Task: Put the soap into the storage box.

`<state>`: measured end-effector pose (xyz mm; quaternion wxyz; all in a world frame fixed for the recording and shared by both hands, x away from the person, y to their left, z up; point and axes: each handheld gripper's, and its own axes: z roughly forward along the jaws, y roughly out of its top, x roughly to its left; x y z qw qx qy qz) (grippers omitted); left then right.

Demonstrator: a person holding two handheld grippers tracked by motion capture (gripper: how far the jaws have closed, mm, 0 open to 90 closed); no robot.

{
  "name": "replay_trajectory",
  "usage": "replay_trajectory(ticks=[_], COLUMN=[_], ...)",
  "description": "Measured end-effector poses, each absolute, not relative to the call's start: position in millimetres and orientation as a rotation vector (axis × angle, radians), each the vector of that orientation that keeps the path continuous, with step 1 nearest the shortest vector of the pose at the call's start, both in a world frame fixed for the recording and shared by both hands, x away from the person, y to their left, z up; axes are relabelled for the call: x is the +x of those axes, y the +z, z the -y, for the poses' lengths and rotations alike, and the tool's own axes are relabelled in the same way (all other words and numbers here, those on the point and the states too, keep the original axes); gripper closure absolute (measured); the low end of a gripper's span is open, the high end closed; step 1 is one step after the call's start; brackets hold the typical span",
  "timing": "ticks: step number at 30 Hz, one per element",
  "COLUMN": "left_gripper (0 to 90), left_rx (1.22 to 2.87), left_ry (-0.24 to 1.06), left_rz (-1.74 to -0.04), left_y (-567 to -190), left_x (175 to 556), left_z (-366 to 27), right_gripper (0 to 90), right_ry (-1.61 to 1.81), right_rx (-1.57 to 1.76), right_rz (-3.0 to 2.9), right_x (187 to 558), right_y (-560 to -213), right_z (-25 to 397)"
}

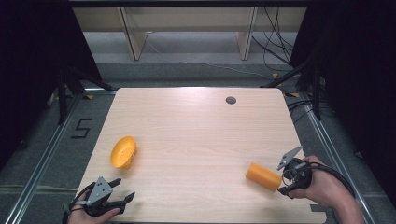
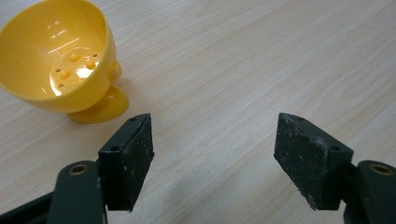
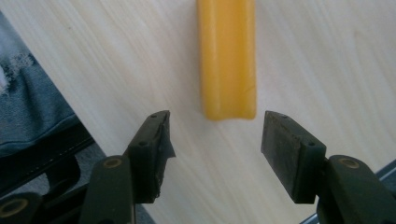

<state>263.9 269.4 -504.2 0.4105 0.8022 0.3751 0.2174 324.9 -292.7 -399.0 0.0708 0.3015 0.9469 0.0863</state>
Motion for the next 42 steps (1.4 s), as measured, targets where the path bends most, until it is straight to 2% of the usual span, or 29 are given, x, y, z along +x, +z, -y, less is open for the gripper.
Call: replay_trajectory(ticks=[6,13,16,19,21,26,30,35,42], left_gripper=[26.9,26.4,26.2,25.0,24.8,24.7,24.6,25.3,30.8], left_rx=[2.007,1.983,2.027,1.985,1.977,1.99,1.979,2.004,2.019], left_ry=[0.536,0.54,0.556,0.532,0.53,0.533,0.516,0.523,0.411], left_rz=[-0.968,-0.965,-0.957,-0.969,-0.973,-0.962,-0.962,-0.928,-0.814], left_y=[-505,-505,-505,-505,-505,-505,-507,-506,-504], left_x=[264,264,265,264,264,264,264,265,265], left_z=[-269,-268,-271,-270,-270,-270,-268,-269,-255], right_gripper=[41.3,39.4,39.9,41.8,49.1,59.1,59.8,61.7,61.8], right_ry=[0.211,0.153,0.098,0.097,0.046,0.031,0.033,0.013,0.023], right_rx=[0.853,0.825,0.809,0.798,0.797,0.754,0.751,0.59,0.368], right_rz=[-2.871,-2.929,-2.959,-2.967,-2.966,-2.987,-2.992,-3.003,-3.117], right_x=[341,360,365,368,370,371,371,373,356], right_y=[-400,-416,-423,-427,-431,-436,-437,-437,-430], right_z=[280,267,261,258,254,249,248,250,229])
